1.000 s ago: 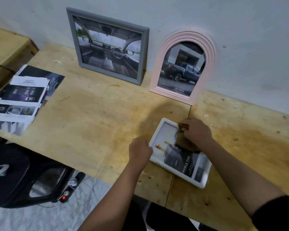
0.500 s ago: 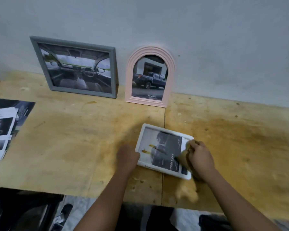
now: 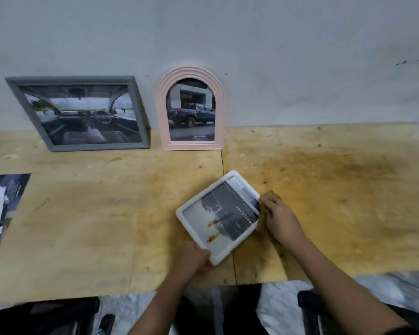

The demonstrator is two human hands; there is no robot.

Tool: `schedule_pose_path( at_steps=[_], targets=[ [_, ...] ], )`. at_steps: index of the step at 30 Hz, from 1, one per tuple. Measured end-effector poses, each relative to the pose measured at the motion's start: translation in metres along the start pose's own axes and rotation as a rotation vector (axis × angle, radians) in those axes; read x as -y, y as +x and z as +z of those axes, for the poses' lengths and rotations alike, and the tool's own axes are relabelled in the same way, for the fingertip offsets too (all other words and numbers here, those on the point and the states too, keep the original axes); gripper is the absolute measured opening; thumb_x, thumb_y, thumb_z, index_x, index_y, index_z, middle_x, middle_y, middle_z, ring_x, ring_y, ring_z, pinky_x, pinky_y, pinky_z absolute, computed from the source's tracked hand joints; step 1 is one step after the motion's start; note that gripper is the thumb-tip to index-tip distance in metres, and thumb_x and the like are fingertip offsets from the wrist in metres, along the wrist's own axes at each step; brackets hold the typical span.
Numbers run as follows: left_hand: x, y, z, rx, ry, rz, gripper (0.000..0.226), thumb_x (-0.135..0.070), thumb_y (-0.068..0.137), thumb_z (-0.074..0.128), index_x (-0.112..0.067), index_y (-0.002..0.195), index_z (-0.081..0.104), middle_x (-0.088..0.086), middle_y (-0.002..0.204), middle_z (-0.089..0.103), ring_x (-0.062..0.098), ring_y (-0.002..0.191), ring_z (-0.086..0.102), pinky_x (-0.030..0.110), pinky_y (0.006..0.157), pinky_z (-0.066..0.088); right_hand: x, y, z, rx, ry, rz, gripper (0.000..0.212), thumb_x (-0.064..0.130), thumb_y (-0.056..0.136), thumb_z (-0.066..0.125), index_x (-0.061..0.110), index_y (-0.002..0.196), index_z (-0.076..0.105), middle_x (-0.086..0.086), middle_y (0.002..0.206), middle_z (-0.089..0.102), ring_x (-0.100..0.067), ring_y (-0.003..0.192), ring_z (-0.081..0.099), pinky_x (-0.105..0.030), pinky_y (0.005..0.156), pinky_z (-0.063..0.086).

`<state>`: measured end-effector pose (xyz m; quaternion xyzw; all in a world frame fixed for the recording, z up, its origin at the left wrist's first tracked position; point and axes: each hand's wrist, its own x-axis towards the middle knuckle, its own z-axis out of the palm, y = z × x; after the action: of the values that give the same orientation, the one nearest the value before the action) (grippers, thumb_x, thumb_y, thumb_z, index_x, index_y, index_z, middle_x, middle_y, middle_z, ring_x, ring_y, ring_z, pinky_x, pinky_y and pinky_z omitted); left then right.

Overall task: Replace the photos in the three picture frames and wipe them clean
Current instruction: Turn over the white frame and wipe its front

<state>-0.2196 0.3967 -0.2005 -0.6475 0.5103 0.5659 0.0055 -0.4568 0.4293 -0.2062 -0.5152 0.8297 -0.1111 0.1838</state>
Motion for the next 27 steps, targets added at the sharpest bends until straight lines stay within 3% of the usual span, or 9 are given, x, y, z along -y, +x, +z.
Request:
schedule_pose_path(
  at_steps=[3,5,7,9,10,13,18,22,27],
  targets=[
    [0.003,-0.01,0.001,0.0,-0.056,0.013,0.027,-0.015,0.084,0.06,-0.015,0.06,0.048,0.008,0.062,0.058,0.024,0.058,0.061,0.035,0.063,0.056,-0.003,0.025,0.004,0.047,0.007,0.011,0.041,0.009,0.095,0.039,0.018,0.133,0.049,-0.009,0.143,0.042,-0.032,0.124,0.042,-0.043,0.098,0.042],
    [0.001,0.003,-0.018,-0.182,0.178,0.15,0.027,-0.027,0.087,0.06,-0.012,0.068,0.048,0.008,0.067,0.056,0.02,0.059,0.056,0.029,0.053,0.048,-0.001,0.032,0.008,0.05,0.019,0.008,0.04,0.009,0.095,0.039,0.015,0.133,0.05,-0.012,0.139,0.045,-0.034,0.12,0.044,-0.043,0.095,0.043],
    [-0.008,0.021,-0.037,-0.309,0.358,0.286,0.027,-0.036,0.091,0.055,-0.009,0.096,0.054,0.009,0.093,0.058,0.02,0.077,0.056,0.027,0.059,0.043,0.0,0.032,0.01,0.044,0.026,0.029,0.041,0.009,0.094,0.039,0.015,0.134,0.048,-0.011,0.138,0.046,-0.033,0.119,0.044,-0.043,0.093,0.043],
    [-0.018,0.039,-0.044,-0.272,0.579,0.371,0.038,-0.035,0.095,0.047,-0.005,0.119,0.05,0.011,0.116,0.052,0.027,0.103,0.053,0.033,0.079,0.044,0.002,0.028,0.012,-0.002,0.015,0.031,0.041,0.011,0.094,0.039,0.016,0.133,0.049,-0.01,0.136,0.046,-0.033,0.116,0.046,-0.044,0.09,0.044],
    [-0.022,0.046,-0.043,-0.246,0.664,0.407,0.034,-0.033,0.097,0.044,-0.005,0.115,0.052,0.012,0.117,0.052,0.027,0.103,0.051,0.033,0.081,0.042,0.003,0.025,0.013,-0.046,-0.003,0.019,0.039,0.011,0.093,0.04,0.016,0.13,0.051,-0.009,0.135,0.047,-0.033,0.112,0.048,-0.043,0.085,0.046],
    [-0.029,0.06,-0.039,-0.269,0.708,0.427,0.023,-0.026,0.097,0.04,-0.008,0.087,0.051,0.015,0.103,0.057,0.024,0.085,0.049,0.03,0.068,0.034,0.006,0.016,0.023,-0.171,-0.054,-0.007,0.028,0.011,0.089,0.045,0.011,0.116,0.055,-0.012,0.126,0.051,-0.036,0.092,0.052,-0.035,0.064,0.038],
    [-0.031,0.061,-0.034,-0.32,0.748,0.398,0.025,-0.025,0.095,0.042,-0.005,0.09,0.057,0.013,0.097,0.059,0.028,0.088,0.056,0.031,0.062,0.035,0.016,-0.007,0.039,-0.244,-0.001,0.1,0.028,0.009,0.088,0.049,0.006,0.115,0.053,-0.019,0.115,0.053,-0.039,0.08,0.051,-0.035,0.055,0.035],
    [-0.032,0.058,-0.031,-0.326,0.775,0.405,0.02,-0.021,0.095,0.044,-0.006,0.089,0.056,0.011,0.1,0.058,0.025,0.085,0.055,0.03,0.061,0.035,0.035,-0.031,0.043,-0.23,0.04,0.157,0.027,0.011,0.09,0.049,0.004,0.116,0.052,-0.02,0.111,0.051,-0.031,0.077,0.05,-0.034,0.056,0.037],
    [-0.029,0.057,-0.031,-0.337,0.757,0.433,0.021,-0.02,0.094,0.043,-0.005,0.092,0.059,0.011,0.097,0.06,0.023,0.075,0.052,0.028,0.058,0.033,0.063,-0.076,0.057,-0.163,0.097,0.261,0.036,0.022,0.091,0.05,0.01,0.124,0.05,-0.011,0.123,0.049,-0.027,0.109,0.052,-0.035,0.077,0.05]
  ],
)
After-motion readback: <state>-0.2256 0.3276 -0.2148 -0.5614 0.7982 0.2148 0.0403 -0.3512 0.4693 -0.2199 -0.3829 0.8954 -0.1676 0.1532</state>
